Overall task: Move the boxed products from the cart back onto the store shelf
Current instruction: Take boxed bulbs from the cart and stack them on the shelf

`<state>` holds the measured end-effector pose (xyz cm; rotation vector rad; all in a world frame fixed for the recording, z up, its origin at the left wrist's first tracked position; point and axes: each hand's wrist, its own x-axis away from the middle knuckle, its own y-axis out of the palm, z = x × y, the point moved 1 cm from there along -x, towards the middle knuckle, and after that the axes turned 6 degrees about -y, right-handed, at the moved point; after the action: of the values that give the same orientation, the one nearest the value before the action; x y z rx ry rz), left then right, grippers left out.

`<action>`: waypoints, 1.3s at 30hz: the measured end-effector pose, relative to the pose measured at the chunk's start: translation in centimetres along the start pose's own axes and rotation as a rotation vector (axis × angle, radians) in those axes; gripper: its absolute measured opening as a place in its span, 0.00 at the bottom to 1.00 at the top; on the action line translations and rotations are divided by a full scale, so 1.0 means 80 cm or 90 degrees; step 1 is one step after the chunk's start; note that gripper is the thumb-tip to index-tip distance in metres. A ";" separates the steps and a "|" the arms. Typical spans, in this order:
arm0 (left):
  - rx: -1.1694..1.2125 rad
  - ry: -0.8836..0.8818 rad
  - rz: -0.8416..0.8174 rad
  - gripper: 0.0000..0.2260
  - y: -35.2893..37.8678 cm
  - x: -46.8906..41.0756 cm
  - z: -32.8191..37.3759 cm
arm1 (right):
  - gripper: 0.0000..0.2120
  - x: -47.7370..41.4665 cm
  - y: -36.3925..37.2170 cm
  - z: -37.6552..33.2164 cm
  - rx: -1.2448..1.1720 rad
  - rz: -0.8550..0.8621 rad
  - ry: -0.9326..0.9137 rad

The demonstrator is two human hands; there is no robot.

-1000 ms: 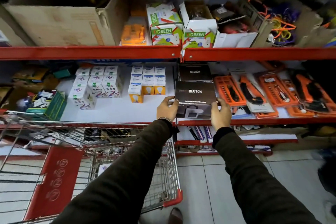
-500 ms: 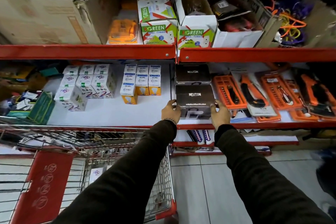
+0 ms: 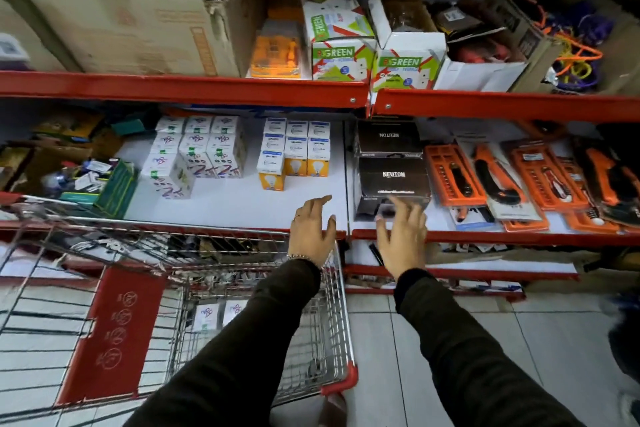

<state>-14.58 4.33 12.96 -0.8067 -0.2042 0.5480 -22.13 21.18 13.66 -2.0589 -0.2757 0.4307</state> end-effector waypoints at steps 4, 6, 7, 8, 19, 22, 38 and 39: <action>-0.133 0.040 -0.015 0.19 -0.034 0.022 -0.056 | 0.20 0.036 0.036 -0.058 0.036 -0.085 -0.104; -0.171 0.033 -0.034 0.20 -0.048 0.031 -0.084 | 0.20 0.049 0.055 -0.083 0.029 -0.125 -0.135; -0.186 0.026 -0.042 0.20 -0.056 0.036 -0.100 | 0.21 0.055 0.065 -0.095 0.028 -0.146 -0.146; -0.202 0.020 -0.050 0.20 -0.062 0.039 -0.116 | 0.21 0.061 0.077 -0.106 0.031 -0.170 -0.153; -0.314 -0.151 -0.220 0.26 -0.103 0.081 -0.320 | 0.26 0.129 0.235 -0.192 0.112 -0.431 -0.232; -0.391 -0.168 -0.321 0.31 -0.095 0.092 -0.374 | 0.29 0.148 0.285 -0.206 0.131 -0.506 -0.246; -0.392 -0.126 -0.409 0.25 -0.046 0.106 -0.454 | 0.30 0.188 0.395 -0.223 0.156 -0.548 -0.197; -0.386 -0.136 -0.407 0.24 -0.052 0.108 -0.451 | 0.31 0.188 0.389 -0.224 0.155 -0.540 -0.195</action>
<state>7.87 -16.01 -8.82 -1.1990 -0.8199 -0.0517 -0.47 -2.89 -7.95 -1.4574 -1.1599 0.2252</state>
